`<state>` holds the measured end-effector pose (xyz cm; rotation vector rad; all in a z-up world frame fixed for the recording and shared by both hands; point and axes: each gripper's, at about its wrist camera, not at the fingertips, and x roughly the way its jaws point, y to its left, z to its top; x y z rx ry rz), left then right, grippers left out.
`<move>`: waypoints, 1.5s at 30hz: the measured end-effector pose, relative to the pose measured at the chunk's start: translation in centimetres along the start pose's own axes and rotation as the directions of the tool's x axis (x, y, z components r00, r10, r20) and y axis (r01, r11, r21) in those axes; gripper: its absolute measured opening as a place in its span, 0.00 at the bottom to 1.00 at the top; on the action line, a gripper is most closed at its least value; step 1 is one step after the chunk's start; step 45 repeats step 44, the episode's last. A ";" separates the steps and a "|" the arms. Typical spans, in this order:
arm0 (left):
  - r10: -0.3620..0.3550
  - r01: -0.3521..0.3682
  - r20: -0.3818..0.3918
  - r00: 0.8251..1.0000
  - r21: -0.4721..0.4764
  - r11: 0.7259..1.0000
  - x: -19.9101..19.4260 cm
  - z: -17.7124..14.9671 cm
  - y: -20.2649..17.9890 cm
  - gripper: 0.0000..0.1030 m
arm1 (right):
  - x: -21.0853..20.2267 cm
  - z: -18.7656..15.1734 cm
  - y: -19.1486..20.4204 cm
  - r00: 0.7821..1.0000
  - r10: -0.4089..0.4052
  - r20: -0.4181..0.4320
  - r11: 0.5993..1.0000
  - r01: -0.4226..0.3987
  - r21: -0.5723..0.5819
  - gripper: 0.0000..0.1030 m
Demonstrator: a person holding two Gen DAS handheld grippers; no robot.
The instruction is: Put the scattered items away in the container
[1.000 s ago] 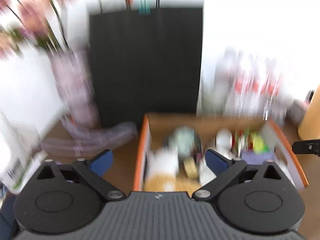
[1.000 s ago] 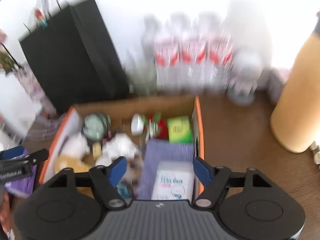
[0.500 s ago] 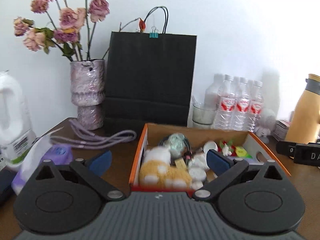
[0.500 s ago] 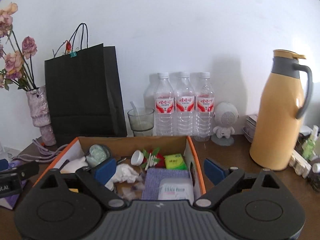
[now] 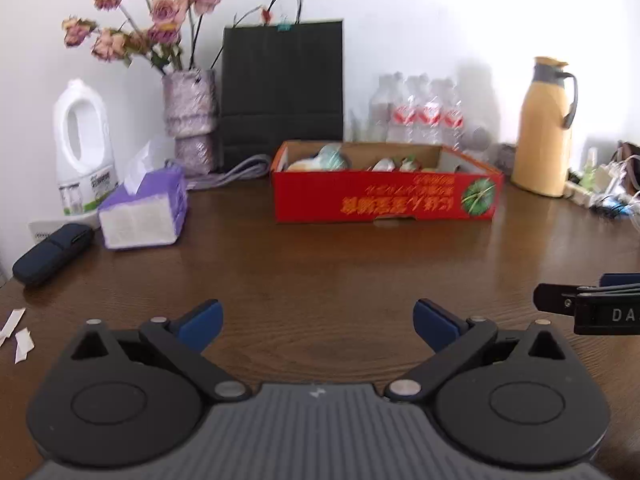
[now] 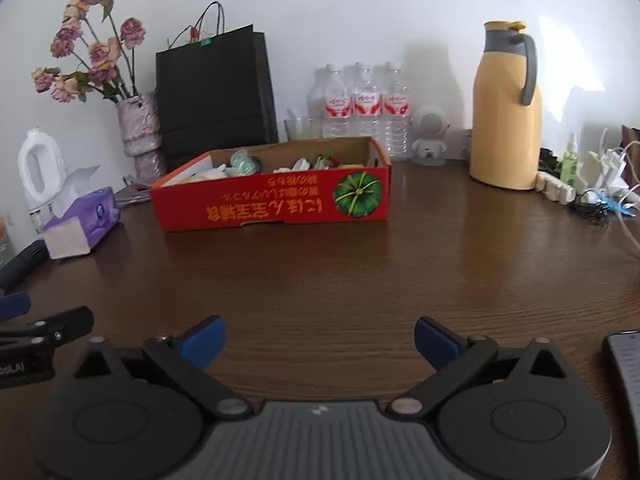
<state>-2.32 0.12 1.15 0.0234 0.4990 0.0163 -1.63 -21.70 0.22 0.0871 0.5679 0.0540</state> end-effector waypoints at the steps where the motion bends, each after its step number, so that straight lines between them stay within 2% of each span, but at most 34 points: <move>1: 0.006 -0.006 -0.011 1.000 -0.008 1.000 0.4 0.0 0.0 1.00 | 0.5 0.0 0.2 1.000 -0.002 -0.010 1.000 0.002 0.002 0.98; 8: 0.019 -0.015 -0.076 0.997 0.054 0.998 3.1 -0.1 -0.9 1.00 | 3.3 0.6 1.6 0.998 0.013 -0.069 0.998 -0.018 -0.060 0.98; 14: 0.025 -0.017 -0.152 0.988 0.057 0.998 4.8 -0.2 -1.0 1.00 | 4.4 0.3 2.0 0.994 0.015 -0.108 0.997 -0.023 -0.074 0.98; 18: 0.003 0.004 -0.190 0.982 0.034 0.999 5.5 -0.2 -0.7 1.00 | 4.8 0.2 2.0 0.992 0.015 -0.124 0.997 -0.024 -0.072 0.98; 25: -0.016 0.015 -0.203 0.979 -0.005 1.000 6.0 -0.1 -0.5 1.00 | 5.3 0.2 2.3 0.990 -0.004 -0.140 0.995 -0.009 -0.097 1.00; 45: -0.017 0.016 -0.204 0.979 -0.005 1.000 6.1 -0.1 -0.4 1.00 | 5.4 0.4 2.3 0.990 -0.010 -0.140 0.995 -0.004 -0.099 1.00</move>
